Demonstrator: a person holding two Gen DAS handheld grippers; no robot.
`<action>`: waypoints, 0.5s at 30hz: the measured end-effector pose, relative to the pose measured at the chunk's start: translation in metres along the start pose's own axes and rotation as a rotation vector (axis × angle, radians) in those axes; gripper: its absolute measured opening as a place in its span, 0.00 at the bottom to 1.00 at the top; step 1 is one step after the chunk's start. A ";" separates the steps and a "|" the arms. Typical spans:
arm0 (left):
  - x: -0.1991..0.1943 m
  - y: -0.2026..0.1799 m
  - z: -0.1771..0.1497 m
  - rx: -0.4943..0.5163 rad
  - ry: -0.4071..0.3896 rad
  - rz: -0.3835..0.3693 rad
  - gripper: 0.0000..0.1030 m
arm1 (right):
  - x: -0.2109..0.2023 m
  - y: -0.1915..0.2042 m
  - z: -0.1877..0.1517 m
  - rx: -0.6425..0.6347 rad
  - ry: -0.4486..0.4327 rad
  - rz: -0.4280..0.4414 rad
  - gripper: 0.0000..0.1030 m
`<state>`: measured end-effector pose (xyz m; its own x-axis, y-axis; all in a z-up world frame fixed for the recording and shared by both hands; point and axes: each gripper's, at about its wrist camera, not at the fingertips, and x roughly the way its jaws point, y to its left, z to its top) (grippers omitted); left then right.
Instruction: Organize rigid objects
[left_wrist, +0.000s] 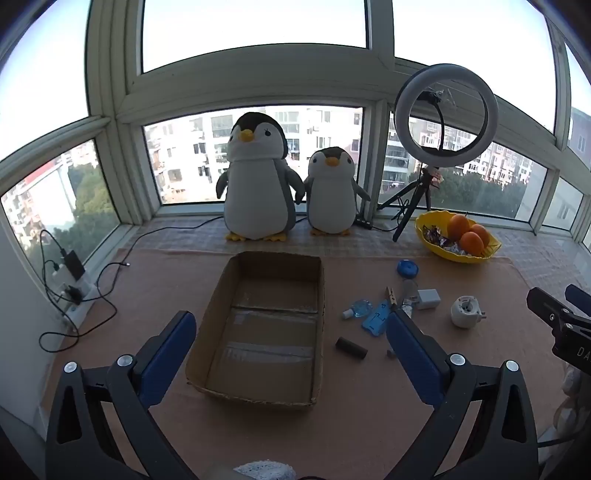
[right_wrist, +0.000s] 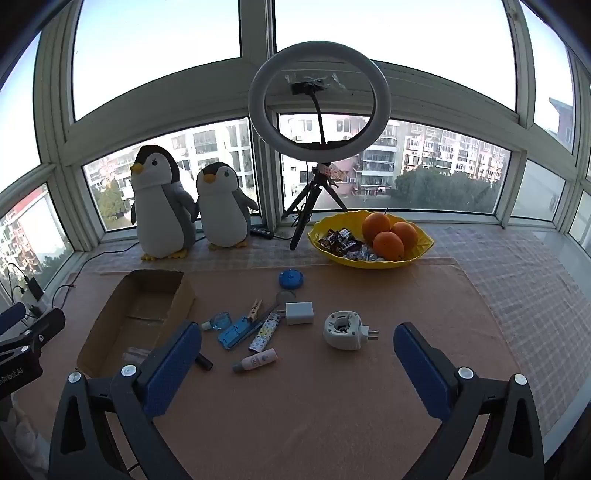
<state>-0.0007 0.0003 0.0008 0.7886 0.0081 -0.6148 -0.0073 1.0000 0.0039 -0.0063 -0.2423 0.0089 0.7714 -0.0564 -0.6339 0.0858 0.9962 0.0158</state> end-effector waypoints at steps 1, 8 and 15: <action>-0.001 0.000 0.000 -0.002 -0.006 0.003 1.00 | 0.000 0.000 0.000 0.000 0.001 -0.001 1.00; -0.001 0.002 0.002 0.001 -0.001 -0.006 1.00 | 0.000 0.000 0.000 -0.005 0.008 0.000 1.00; -0.002 -0.002 0.000 0.005 0.000 -0.006 1.00 | -0.001 0.000 0.002 -0.002 0.006 0.000 1.00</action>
<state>-0.0020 -0.0015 0.0022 0.7885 0.0021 -0.6150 0.0004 1.0000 0.0039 -0.0061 -0.2422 0.0111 0.7679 -0.0558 -0.6381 0.0845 0.9963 0.0146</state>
